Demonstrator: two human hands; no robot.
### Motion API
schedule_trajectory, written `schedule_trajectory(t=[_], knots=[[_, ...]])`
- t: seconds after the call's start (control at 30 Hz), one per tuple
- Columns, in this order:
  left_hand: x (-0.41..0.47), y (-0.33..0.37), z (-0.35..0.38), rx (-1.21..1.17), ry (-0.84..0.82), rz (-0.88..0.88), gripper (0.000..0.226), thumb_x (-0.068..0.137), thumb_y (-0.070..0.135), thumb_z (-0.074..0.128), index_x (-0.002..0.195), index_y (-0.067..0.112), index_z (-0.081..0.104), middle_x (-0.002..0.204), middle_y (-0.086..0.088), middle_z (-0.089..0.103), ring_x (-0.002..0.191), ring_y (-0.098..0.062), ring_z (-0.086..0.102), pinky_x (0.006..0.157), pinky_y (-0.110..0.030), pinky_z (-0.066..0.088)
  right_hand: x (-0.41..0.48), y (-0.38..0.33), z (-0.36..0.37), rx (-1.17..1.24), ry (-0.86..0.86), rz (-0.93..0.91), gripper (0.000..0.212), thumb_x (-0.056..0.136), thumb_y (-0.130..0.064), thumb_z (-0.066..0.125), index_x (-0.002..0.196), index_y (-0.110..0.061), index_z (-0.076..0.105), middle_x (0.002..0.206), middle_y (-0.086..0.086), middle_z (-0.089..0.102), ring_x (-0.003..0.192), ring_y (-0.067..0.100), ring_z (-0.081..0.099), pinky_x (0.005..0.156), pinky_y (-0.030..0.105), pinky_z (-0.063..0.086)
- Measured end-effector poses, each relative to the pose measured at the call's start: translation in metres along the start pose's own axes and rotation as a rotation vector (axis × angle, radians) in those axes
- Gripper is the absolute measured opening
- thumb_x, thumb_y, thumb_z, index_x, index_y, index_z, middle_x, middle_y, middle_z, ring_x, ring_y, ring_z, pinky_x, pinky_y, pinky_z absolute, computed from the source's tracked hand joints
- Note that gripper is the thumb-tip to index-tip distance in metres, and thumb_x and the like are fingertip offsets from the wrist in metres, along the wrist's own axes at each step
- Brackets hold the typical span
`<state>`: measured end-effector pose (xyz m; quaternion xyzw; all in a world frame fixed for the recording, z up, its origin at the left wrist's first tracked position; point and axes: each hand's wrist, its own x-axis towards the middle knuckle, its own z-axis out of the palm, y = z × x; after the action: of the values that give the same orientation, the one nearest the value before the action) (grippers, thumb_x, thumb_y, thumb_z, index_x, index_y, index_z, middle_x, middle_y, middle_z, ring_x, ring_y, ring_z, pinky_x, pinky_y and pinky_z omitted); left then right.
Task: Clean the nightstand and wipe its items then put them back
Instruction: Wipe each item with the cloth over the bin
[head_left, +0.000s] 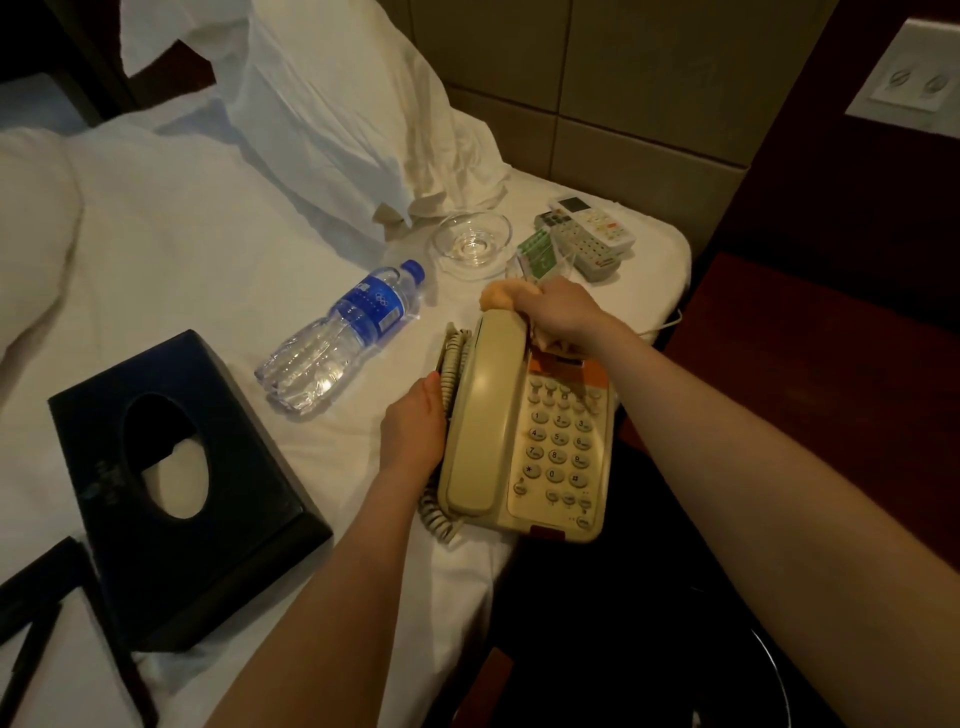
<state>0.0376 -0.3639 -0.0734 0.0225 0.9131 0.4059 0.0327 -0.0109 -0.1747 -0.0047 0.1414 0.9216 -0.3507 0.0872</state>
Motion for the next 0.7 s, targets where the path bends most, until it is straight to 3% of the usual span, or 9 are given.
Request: schedule_trajectory(t=[0.13, 0.3, 0.43, 0.5, 0.57, 0.63, 0.7], knots=[[0.001, 0.001, 0.0, 0.008, -0.018, -0.005, 0.047, 0.102, 0.035, 0.021, 0.089, 0.007, 0.057, 0.089, -0.011, 0.06, 0.082, -0.021, 0.051, 0.074, -0.027, 0.035, -0.016, 0.018, 0.011, 0.055, 0.184, -0.044, 0.033, 0.093, -0.035, 0.044, 0.061, -0.025, 0.044, 0.067, -0.003, 0.051, 0.075, 0.022, 0.051, 0.06, 0.03, 0.031], [0.003, 0.001, 0.0, 0.066, -0.06, 0.018, 0.05, 0.102, 0.037, 0.019, 0.096, 0.007, 0.059, 0.099, -0.014, 0.064, 0.092, -0.027, 0.056, 0.077, -0.029, 0.035, -0.045, 0.049, 0.003, 0.106, 0.314, 0.028, 0.026, 0.093, -0.03, 0.047, 0.072, -0.015, 0.054, 0.075, 0.002, 0.055, 0.077, 0.02, 0.05, 0.066, 0.028, 0.032], [0.004, 0.002, 0.0, 0.108, -0.069, 0.002, 0.052, 0.102, 0.037, 0.019, 0.098, 0.005, 0.059, 0.104, -0.019, 0.064, 0.1, -0.033, 0.057, 0.082, -0.034, 0.039, -0.064, 0.068, 0.011, 0.596, 0.476, 0.305, 0.028, 0.094, -0.03, 0.047, 0.1, -0.008, 0.063, 0.095, 0.008, 0.062, 0.09, 0.023, 0.059, 0.077, 0.033, 0.045], [0.005, 0.006, -0.002, 0.158, -0.081, 0.0, 0.052, 0.102, 0.035, 0.017, 0.103, 0.003, 0.059, 0.11, -0.02, 0.063, 0.104, -0.035, 0.056, 0.087, -0.036, 0.04, -0.065, 0.074, 0.018, 0.991, 0.488, 0.429, 0.024, 0.092, -0.028, 0.051, 0.09, -0.007, 0.062, 0.084, 0.009, 0.067, 0.071, 0.017, 0.067, 0.067, 0.029, 0.05], [0.006, 0.01, -0.003, 0.204, -0.095, -0.002, 0.051, 0.103, 0.032, 0.016, 0.108, 0.002, 0.057, 0.116, -0.021, 0.061, 0.107, -0.037, 0.054, 0.09, -0.038, 0.04, -0.071, 0.087, 0.026, 1.299, 0.468, 0.518, 0.02, 0.092, -0.026, 0.052, 0.079, -0.012, 0.059, 0.057, 0.004, 0.062, 0.044, 0.01, 0.059, 0.061, 0.024, 0.049], [0.006, 0.014, -0.007, 0.225, -0.12, -0.012, 0.051, 0.103, 0.031, 0.015, 0.11, 0.001, 0.056, 0.117, -0.022, 0.06, 0.109, -0.038, 0.054, 0.091, -0.038, 0.039, -0.08, 0.101, 0.036, 1.481, 0.439, 0.563, 0.018, 0.096, -0.024, 0.045, 0.089, -0.015, 0.059, 0.062, 0.007, 0.059, 0.055, 0.015, 0.058, 0.068, 0.026, 0.054], [0.005, 0.016, -0.008, 0.245, -0.147, -0.008, 0.047, 0.103, 0.027, 0.016, 0.108, 0.0, 0.054, 0.115, -0.022, 0.06, 0.106, -0.037, 0.055, 0.089, -0.038, 0.04, -0.093, 0.111, 0.041, 1.642, 0.336, 0.55, 0.033, 0.101, -0.02, 0.032, 0.084, -0.01, 0.059, 0.061, 0.011, 0.06, 0.057, 0.017, 0.06, 0.053, 0.022, 0.055]])
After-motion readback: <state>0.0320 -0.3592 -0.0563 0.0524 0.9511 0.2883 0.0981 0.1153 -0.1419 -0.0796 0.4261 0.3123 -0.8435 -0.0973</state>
